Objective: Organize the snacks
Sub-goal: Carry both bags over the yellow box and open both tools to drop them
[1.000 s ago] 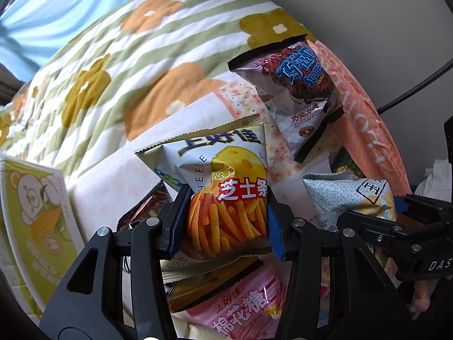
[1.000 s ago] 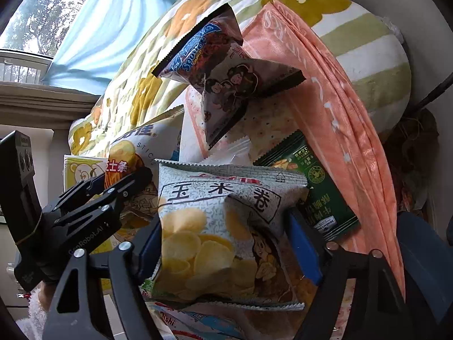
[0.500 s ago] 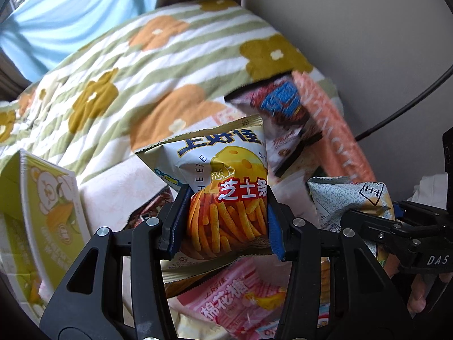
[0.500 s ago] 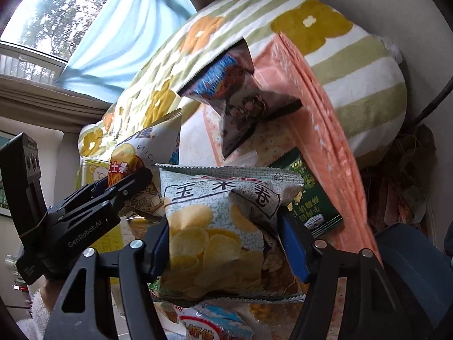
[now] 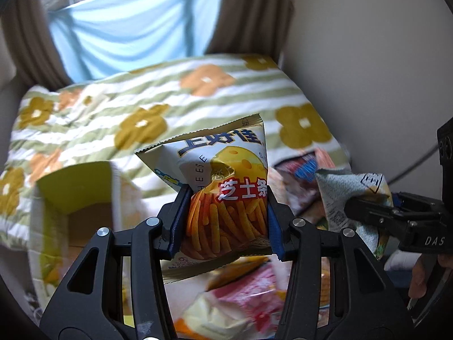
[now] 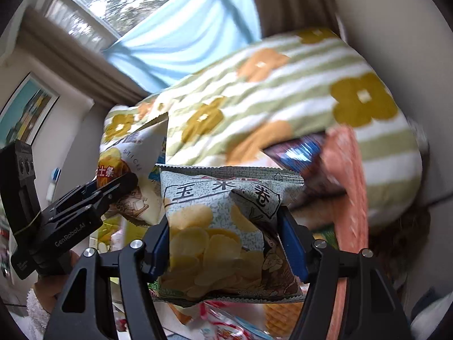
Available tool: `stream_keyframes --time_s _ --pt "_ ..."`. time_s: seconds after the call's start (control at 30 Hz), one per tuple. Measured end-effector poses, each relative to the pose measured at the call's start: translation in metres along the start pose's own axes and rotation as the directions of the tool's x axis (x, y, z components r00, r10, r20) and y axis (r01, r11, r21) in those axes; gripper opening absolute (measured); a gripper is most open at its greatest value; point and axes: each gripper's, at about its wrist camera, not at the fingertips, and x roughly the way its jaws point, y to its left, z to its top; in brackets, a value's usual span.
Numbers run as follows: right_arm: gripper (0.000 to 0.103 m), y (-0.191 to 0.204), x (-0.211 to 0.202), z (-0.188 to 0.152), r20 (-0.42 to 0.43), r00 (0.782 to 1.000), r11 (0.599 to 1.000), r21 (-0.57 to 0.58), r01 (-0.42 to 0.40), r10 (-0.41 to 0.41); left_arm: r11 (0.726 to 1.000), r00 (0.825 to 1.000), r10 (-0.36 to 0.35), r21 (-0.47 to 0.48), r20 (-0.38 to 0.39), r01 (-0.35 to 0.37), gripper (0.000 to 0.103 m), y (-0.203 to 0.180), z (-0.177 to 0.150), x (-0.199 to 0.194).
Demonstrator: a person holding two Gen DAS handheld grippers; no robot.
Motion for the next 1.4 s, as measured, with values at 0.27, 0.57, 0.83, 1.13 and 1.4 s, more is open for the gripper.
stream_keyframes --time_s 0.27,0.57,0.83,1.13,1.4 --pt "0.064 0.099 0.030 0.023 0.015 0.999 0.987 -0.156 -0.043 0.046 0.993 0.997 0.059 -0.107 0.046 -0.054 0.045 0.117 0.001 -0.035" --pt "0.064 0.199 0.104 0.027 -0.001 0.999 0.982 -0.184 -0.053 0.053 0.981 0.994 0.107 -0.157 -0.030 -0.110 0.045 0.259 -0.019 -0.019" --pt "0.064 0.240 0.166 0.022 -0.054 0.998 0.990 -0.131 -0.046 0.039 0.982 0.988 0.065 -0.169 -0.139 -0.089 0.045 0.321 -0.044 0.027" --pt "0.064 0.247 0.196 0.023 -0.107 0.994 0.992 -0.125 -0.010 -0.003 0.983 0.974 0.075 -0.149 -0.212 -0.108 0.048 0.317 -0.060 0.072" --pt "0.064 0.249 0.211 0.026 -0.135 0.991 0.986 -0.167 -0.013 -0.010 0.979 0.973 0.104 -0.149 -0.204 -0.136 0.101 0.307 -0.063 0.066"
